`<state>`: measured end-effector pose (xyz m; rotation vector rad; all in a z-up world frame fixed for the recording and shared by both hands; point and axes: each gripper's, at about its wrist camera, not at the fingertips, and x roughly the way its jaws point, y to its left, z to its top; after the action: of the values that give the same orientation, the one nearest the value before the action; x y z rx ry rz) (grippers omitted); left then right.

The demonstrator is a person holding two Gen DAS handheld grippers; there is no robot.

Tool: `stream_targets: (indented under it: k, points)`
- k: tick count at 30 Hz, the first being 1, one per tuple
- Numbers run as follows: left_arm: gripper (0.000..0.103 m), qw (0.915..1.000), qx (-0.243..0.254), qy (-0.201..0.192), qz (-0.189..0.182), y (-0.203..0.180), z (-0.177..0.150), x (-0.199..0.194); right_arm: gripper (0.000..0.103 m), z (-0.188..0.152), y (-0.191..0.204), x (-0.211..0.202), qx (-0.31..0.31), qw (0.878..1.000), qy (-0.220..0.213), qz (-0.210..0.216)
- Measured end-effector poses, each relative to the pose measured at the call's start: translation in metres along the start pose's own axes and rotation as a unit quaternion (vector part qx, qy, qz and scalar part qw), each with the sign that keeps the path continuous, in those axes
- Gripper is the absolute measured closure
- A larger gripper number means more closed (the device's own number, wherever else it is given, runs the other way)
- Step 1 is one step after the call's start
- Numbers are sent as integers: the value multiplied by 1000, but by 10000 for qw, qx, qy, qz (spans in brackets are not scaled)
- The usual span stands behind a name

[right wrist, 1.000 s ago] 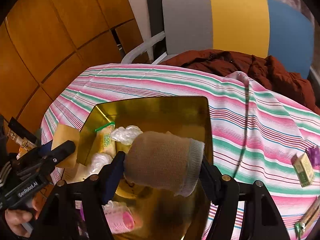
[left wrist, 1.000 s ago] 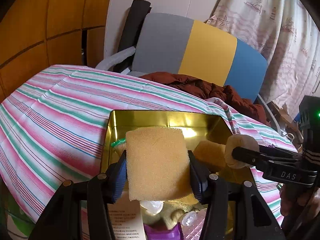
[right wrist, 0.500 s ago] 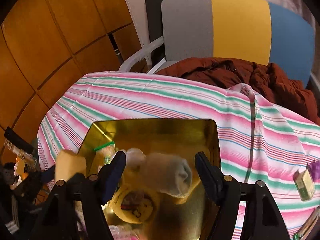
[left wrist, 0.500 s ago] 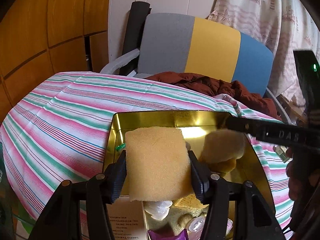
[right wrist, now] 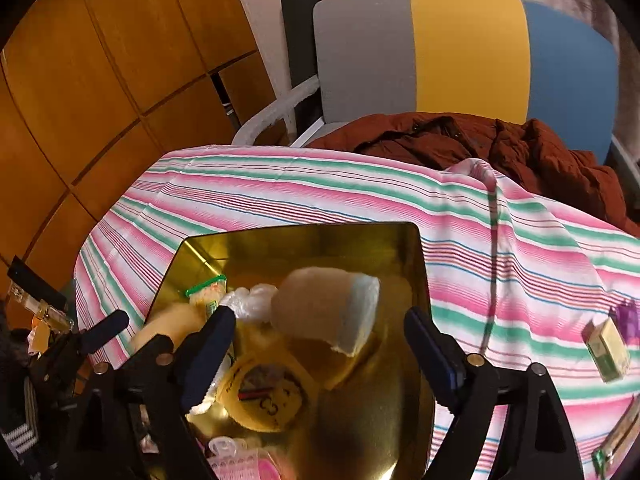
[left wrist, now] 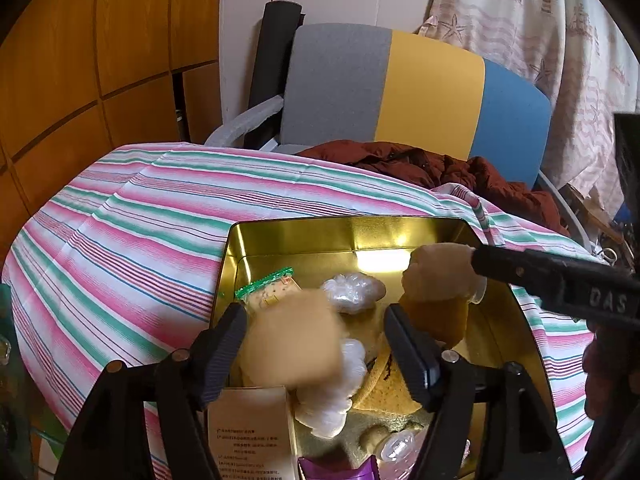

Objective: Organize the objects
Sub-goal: 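Place the sponge with the left gripper while the right gripper places the beige roll in the tray, then move both tools from the tray toward the remaining items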

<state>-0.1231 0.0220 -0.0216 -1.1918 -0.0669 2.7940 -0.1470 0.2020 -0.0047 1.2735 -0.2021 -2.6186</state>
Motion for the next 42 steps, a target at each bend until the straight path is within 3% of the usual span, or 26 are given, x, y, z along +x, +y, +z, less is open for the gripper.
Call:
stream_targets:
  k: [6,12,28,42]
  points:
    - [22,9999,-34,-60,-72,0,-2,-7,10,-17,0,-14,0,9999,-56,-132]
    - [22,9985,-354,-91,-399,14,-12,-16,7,-34,1,-24,-22,9995,-85,-292]
    - [22,9978,-549,-172,-328,47,-50,-46,2,-74,5,-51,-86,9987,-222,-452]
    - [24,9973,-401,-7,-618,25,-58,-46,0,-94,-31,-68,220,9961,-229,-824]
